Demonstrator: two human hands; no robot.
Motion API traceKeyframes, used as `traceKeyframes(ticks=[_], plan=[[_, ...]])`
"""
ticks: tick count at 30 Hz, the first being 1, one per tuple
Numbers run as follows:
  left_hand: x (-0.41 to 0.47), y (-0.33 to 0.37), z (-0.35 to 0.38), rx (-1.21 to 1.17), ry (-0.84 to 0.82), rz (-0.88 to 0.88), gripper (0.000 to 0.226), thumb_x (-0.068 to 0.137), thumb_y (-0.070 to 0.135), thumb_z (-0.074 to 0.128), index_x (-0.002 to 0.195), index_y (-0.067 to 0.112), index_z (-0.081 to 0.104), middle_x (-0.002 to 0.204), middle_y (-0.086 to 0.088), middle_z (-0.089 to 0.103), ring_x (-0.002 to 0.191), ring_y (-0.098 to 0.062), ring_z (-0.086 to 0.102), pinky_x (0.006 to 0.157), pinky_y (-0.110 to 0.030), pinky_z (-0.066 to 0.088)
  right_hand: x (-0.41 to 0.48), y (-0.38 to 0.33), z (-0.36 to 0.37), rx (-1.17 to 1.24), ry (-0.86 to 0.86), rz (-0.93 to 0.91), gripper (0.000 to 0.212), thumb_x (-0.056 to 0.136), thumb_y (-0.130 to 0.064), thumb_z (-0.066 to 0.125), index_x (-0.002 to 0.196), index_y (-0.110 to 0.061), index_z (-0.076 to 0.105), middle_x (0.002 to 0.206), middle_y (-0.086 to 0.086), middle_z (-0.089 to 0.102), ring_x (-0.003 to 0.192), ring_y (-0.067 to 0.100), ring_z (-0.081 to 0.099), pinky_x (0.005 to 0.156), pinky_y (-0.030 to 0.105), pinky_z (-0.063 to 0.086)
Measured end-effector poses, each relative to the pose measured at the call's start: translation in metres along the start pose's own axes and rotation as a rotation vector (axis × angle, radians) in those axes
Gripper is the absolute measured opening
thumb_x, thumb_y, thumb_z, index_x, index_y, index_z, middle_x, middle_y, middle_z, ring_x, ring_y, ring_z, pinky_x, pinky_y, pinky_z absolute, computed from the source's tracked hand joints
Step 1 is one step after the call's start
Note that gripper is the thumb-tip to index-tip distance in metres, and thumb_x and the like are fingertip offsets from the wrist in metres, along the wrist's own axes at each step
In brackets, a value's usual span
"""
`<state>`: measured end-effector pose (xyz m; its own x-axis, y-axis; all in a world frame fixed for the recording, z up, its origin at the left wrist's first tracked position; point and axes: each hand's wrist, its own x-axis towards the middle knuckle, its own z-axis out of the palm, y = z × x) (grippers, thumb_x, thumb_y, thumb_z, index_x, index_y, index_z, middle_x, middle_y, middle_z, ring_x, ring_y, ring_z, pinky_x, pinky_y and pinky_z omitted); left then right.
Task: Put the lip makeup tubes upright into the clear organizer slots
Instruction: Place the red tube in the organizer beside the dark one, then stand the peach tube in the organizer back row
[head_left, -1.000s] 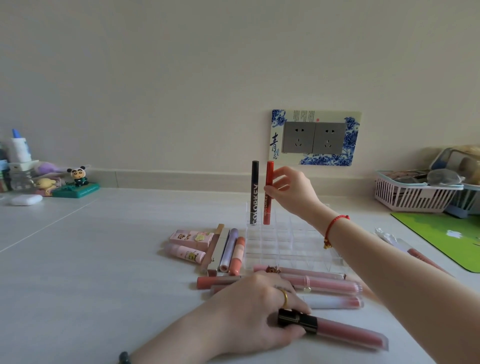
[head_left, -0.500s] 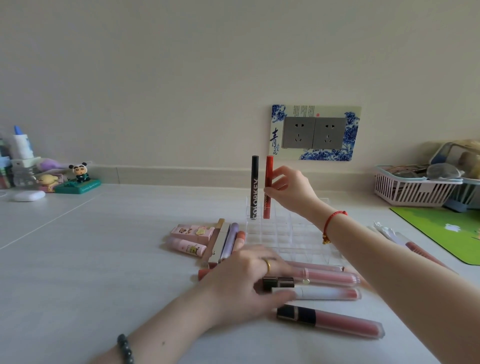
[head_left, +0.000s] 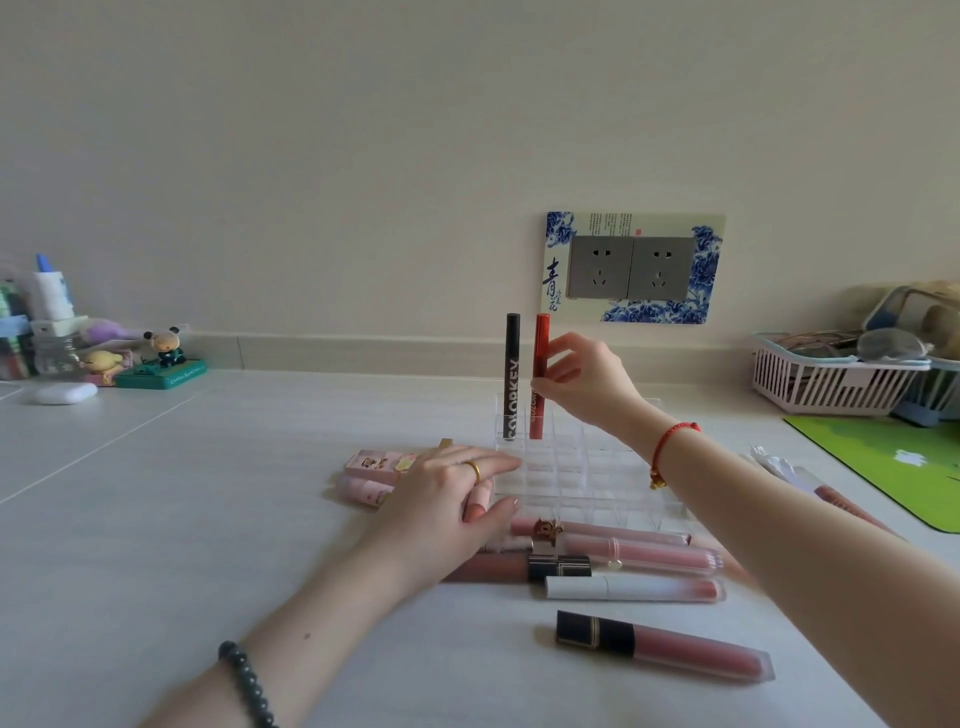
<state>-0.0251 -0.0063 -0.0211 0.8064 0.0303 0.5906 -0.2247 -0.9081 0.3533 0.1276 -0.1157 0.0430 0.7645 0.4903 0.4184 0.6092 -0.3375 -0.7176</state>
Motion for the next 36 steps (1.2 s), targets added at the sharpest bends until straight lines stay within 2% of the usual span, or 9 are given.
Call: traceKeyframes(ticks=[5, 9, 15, 20, 23, 26, 28, 32, 36], plan=[[0.002, -0.004, -0.012, 0.019, 0.075, -0.073, 0.029, 0.086, 0.028, 0.059, 0.113, 0.019, 0.064, 0.109, 0.008, 0.065, 0.1, -0.005, 0.055, 0.086, 0.0, 0.03, -0.001, 0.002, -0.005, -0.009, 0.022, -0.006, 0.036, 0.077, -0.012, 0.067, 0.11, -0.012, 0.053, 0.095, 0.008, 0.066, 0.084, 0.019, 0.062, 0.079, 0.029, 0.053], [0.005, -0.02, -0.022, -0.014, 0.128, -0.207, 0.031, 0.085, 0.029, 0.057, 0.115, 0.02, 0.063, 0.117, 0.001, 0.063, 0.11, -0.012, 0.056, 0.095, -0.016, 0.037, -0.01, 0.002, -0.018, -0.013, 0.086, -0.043, 0.042, 0.076, -0.017, 0.069, 0.114, -0.014, 0.051, 0.098, 0.004, 0.06, 0.091, 0.018, 0.059, 0.085, 0.03, 0.05], [0.006, -0.042, -0.033, 0.029, 0.161, -0.362, 0.028, 0.088, 0.015, 0.054, 0.115, 0.015, 0.062, 0.121, 0.001, 0.063, 0.117, -0.013, 0.054, 0.088, -0.009, 0.03, -0.047, 0.004, -0.046, -0.033, 0.071, -0.132, 0.03, 0.077, -0.014, 0.068, 0.104, -0.017, 0.055, 0.089, 0.001, 0.061, 0.084, 0.015, 0.06, 0.079, 0.023, 0.048], [0.002, -0.035, -0.04, -0.046, 0.099, -0.373, 0.011, 0.083, 0.021, 0.062, 0.09, 0.023, 0.07, 0.088, 0.006, 0.072, 0.086, -0.013, 0.065, 0.069, -0.009, 0.04, -0.095, 0.014, -0.06, -0.112, -0.095, -0.175, 0.026, 0.075, -0.012, 0.066, 0.083, -0.034, 0.054, 0.081, -0.007, 0.062, 0.075, 0.007, 0.062, 0.08, 0.015, 0.051], [-0.003, -0.027, -0.044, -0.098, -0.004, -0.361, 0.007, 0.08, 0.022, 0.065, 0.08, 0.027, 0.07, 0.066, 0.012, 0.069, 0.073, -0.017, 0.065, 0.067, -0.013, 0.045, -0.121, 0.024, -0.064, -0.186, -0.161, -0.189, 0.027, 0.075, -0.017, 0.068, 0.082, -0.039, 0.056, 0.079, -0.012, 0.063, 0.086, 0.0, 0.058, 0.079, 0.01, 0.048], [-0.008, -0.022, -0.04, -0.089, -0.064, -0.368, 0.008, 0.081, 0.022, 0.065, 0.083, 0.026, 0.072, 0.083, 0.008, 0.072, 0.077, -0.013, 0.065, 0.077, -0.021, 0.051, -0.136, 0.035, -0.066, -0.233, -0.177, -0.194, 0.024, 0.074, -0.021, 0.069, 0.08, -0.042, 0.06, 0.078, -0.01, 0.063, 0.079, 0.008, 0.058, 0.078, 0.019, 0.048], [-0.008, -0.022, -0.038, -0.063, -0.02, -0.383, 0.01, 0.082, 0.021, 0.063, 0.087, 0.026, 0.071, 0.086, 0.003, 0.072, 0.074, -0.01, 0.065, 0.075, -0.018, 0.049, -0.141, 0.041, -0.068, -0.22, -0.172, -0.182, 0.023, 0.073, -0.02, 0.07, 0.074, -0.042, 0.062, 0.076, -0.005, 0.063, 0.077, 0.01, 0.057, 0.076, 0.023, 0.047], [0.005, -0.034, -0.036, 0.081, 0.071, -0.444, 0.019, 0.086, 0.02, 0.057, 0.101, 0.018, 0.068, 0.104, 0.004, 0.07, 0.101, -0.012, 0.06, 0.081, -0.017, 0.04, -0.141, 0.047, -0.07, -0.159, -0.133, -0.173, 0.024, 0.072, -0.02, 0.07, 0.079, -0.042, 0.063, 0.073, -0.002, 0.063, 0.078, 0.015, 0.057, 0.075, 0.022, 0.048], [0.036, -0.042, -0.032, 0.248, -0.044, -0.515, 0.021, 0.086, 0.028, 0.053, 0.098, 0.019, 0.067, 0.11, 0.005, 0.068, 0.108, -0.018, 0.057, 0.093, -0.03, 0.042, -0.14, 0.048, -0.07, -0.141, -0.104, -0.185, 0.022, 0.072, -0.025, 0.069, 0.082, -0.043, 0.062, 0.075, -0.005, 0.063, 0.078, 0.015, 0.058, 0.076, 0.022, 0.047]])
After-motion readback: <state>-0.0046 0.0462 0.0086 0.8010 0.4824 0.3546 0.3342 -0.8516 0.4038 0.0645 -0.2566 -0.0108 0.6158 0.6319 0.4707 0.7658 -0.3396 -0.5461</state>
